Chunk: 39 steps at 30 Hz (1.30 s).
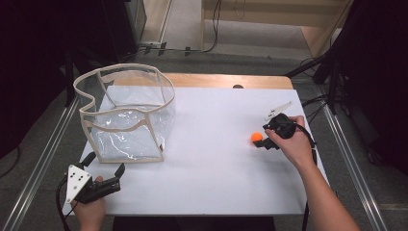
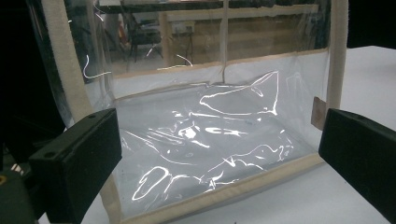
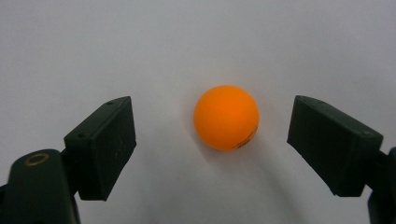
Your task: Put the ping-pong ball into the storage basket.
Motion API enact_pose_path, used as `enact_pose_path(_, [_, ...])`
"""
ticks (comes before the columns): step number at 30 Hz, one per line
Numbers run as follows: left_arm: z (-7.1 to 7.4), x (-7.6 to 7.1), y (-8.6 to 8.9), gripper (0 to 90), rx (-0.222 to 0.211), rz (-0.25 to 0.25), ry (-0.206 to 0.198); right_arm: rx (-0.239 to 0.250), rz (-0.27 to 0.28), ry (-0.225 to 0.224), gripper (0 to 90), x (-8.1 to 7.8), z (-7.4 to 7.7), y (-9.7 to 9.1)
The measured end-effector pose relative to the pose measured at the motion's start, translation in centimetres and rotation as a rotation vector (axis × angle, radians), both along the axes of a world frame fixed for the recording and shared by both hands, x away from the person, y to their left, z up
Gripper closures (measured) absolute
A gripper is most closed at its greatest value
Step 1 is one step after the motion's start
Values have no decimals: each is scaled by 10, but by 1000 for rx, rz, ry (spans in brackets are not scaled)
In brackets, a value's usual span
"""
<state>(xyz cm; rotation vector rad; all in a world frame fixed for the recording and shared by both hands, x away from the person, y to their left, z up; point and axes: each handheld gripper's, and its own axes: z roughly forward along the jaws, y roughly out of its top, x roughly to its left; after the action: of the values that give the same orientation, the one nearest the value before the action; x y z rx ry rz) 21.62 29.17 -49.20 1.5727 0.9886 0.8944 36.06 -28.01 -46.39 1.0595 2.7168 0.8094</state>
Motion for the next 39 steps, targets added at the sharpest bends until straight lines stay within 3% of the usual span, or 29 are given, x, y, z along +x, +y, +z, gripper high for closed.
enact_pose_path(4, [0,0,0,0,1,-1,0,-12,-1,19,209,3,-2,3])
enact_pose_path(16, [0,0,0,0,1,-1,0,-73,-1,43,284,13,-12,9])
enact_pose_path(39, [0,0,0,0,4,-5,-2,-116,-14,68,420,20,-21,14])
